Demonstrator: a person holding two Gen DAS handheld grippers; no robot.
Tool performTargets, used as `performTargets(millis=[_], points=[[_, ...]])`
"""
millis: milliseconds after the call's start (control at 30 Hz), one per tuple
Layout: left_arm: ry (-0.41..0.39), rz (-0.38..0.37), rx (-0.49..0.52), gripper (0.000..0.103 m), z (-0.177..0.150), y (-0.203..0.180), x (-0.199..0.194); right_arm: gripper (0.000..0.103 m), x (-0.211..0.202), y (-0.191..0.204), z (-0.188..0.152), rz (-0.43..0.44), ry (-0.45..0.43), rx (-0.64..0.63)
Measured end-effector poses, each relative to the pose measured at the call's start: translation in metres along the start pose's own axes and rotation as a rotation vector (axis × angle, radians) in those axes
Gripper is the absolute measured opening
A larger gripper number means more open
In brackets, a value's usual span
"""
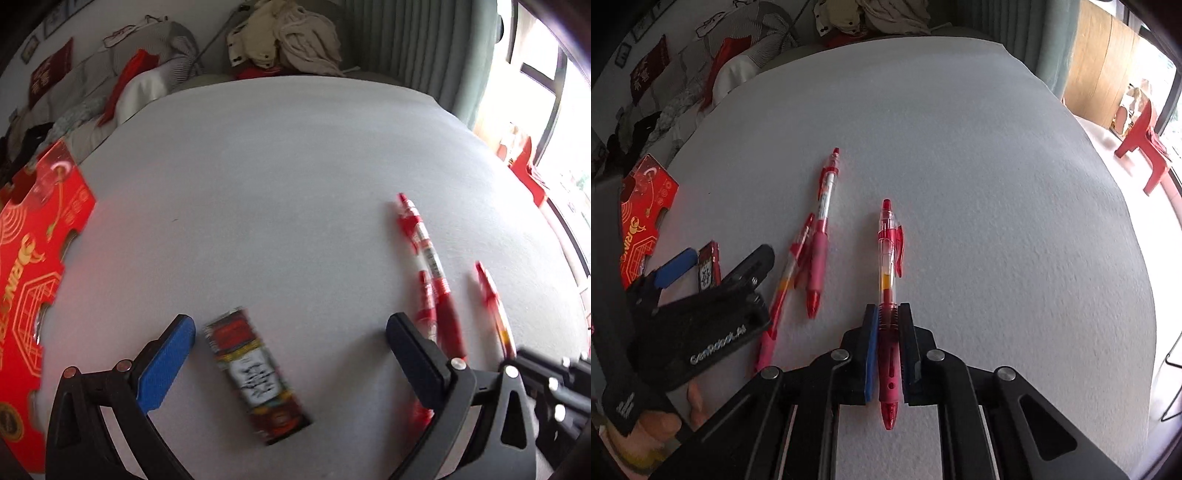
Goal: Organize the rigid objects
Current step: 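Grasp a red pen with the right tool while the left tool grasps the small printed box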
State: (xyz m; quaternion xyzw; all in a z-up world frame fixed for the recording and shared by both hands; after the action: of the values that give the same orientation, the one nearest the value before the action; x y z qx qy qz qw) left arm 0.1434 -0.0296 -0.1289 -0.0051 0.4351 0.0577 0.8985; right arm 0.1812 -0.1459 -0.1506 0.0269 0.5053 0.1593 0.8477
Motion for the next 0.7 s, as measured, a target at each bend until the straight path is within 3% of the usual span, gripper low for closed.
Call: performTargets(millis=[367,533,667,700], points=[[0.011,-0.023,0.033,0.098,0.007,-0.007,0.003,0.012,0.008,0.013,0.012,-0.059,-0.002,-0.093],[0.015,-0.082,0.093,0.075,0.009,-0.022,-0.002,0.012,0.008,0.014,0.01,-0.06,0.012,-0.108],[0.035,-0.144,0.165,0.028,0.009,-0.034,-0.01,0.012,0.008,0.014,0.009,-0.064,0.033,-0.131],[0.047,-0.153,0.172,0.027,0.009,-0.037,-0.01,0.011,0.008,0.015,0.008,-0.073,0.026,-0.141]])
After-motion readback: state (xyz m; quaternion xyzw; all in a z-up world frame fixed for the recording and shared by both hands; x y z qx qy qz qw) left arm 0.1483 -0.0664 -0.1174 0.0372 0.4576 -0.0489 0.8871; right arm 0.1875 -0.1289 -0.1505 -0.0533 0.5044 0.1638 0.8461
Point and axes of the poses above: each gripper's, at about its wrist camera, not at the fingertips, and x roughly the way its jaws point, y to its left, z to its top, the point moved 10 cm from there along x, roughly the way its jaws point, and after that the axes turned 5 degrees about -y, right-handed, at the moved point
